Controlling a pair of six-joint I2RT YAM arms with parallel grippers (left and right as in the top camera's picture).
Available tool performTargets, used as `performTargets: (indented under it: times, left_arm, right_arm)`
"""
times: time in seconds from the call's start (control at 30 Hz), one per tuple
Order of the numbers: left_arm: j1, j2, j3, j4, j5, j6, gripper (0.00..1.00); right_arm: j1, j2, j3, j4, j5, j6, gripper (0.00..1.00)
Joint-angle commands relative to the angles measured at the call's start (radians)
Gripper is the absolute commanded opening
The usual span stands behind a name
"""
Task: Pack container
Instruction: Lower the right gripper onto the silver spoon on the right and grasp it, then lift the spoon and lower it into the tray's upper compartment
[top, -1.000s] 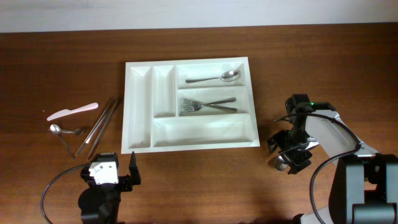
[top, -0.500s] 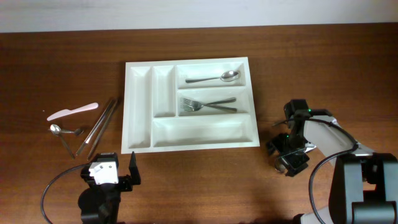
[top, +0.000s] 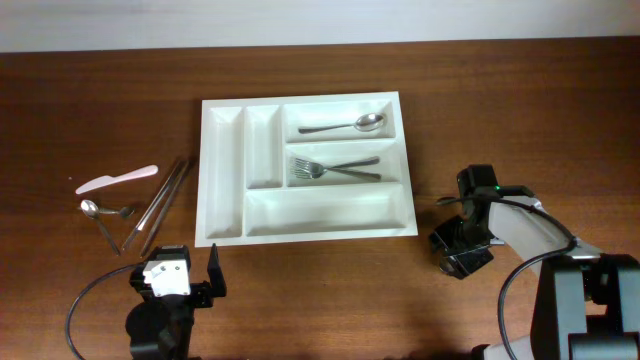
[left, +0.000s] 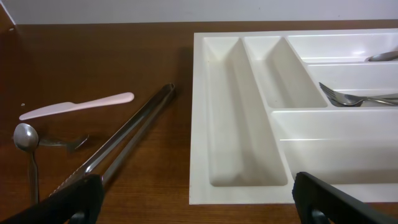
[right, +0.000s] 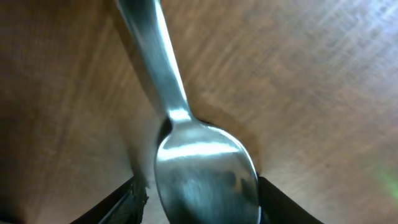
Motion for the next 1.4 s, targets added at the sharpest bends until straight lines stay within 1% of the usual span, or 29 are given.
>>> performTargets:
  times: [0.0, 0.1, 0.17, 0.27, 0.33, 0.4, 0.5, 0.57, 0.6, 0.63, 0.73, 0.87, 1.07, 1.23, 1.37]
  left_arm:
    - [0.0, -0.007, -0.002, -0.004, 0.007, 0.019, 0.99]
    - [0.0, -0.007, -0.002, -0.004, 0.007, 0.019, 0.99]
    - [0.0, -0.007, -0.002, -0.004, 0.007, 0.019, 0.99]
    - [0.0, -0.007, -0.002, -0.004, 0.008, 0.019, 0.99]
    - [0.0, -0.007, -0.002, -0.004, 0.007, 0.019, 0.99]
    - [0.0, -0.007, -0.002, -0.004, 0.007, 0.019, 0.99]
    - [0.0, -0.007, -0.002, -0.004, 0.007, 0.019, 0.99]
    - [0.0, -0.007, -0.002, -0.004, 0.007, 0.019, 0.99]
    - [0.0, -0.007, -0.002, -0.004, 0.007, 0.019, 0.99]
    - [0.0, -0.007, -0.002, -0.004, 0.008, 0.019, 0.99]
    - [0.0, -0.007, -0.002, -0.004, 0.007, 0.019, 0.99]
    - [0.0, -0.007, -0.002, -0.004, 0.007, 0.019, 0.99]
    - [0.0, -0.007, -0.002, -0.004, 0.007, 0.019, 0.99]
    - [0.0, -0.007, -0.002, -0.004, 0.007, 0.019, 0.99]
    - [0.0, -0.007, -0.002, -0.004, 0.007, 0.019, 0.99]
  right_arm:
    - [-0.004, 0.013, -0.023, 0.029, 0.039, 0.015, 0.56]
    - [-0.004, 0.013, -0.023, 0.044, 0.064, 0.004, 0.56]
    - [-0.004, 0.013, -0.023, 0.048, 0.113, 0.004, 0.52]
    - [-0.004, 0.013, -0.023, 0.048, 0.155, -0.011, 0.49]
    - [-0.004, 0.013, -0.023, 0.051, 0.168, -0.026, 0.44]
    - [-0.004, 0.013, -0.023, 0.055, 0.177, -0.026, 0.41]
    - [-0.004, 0.013, -0.023, 0.068, 0.177, -0.026, 0.4]
    - [-0.004, 0.013, -0.023, 0.079, 0.177, -0.026, 0.35]
    - [-0.004, 0.013, -0.023, 0.094, 0.176, -0.042, 0.27]
    - [-0.004, 0.013, -0.023, 0.103, 0.177, -0.05, 0.24]
    - [-0.005, 0.013, -0.018, 0.126, 0.184, -0.1, 0.21]
    - [-0.005, 0.013, 0.007, 0.13, 0.242, -0.155, 0.18]
    - [-0.006, 0.013, 0.078, 0.12, 0.271, -0.226, 0.18]
    - [-0.019, 0.013, 0.187, 0.092, 0.271, -0.317, 0.16]
    - [-0.038, 0.013, 0.319, 0.039, 0.271, -0.417, 0.14]
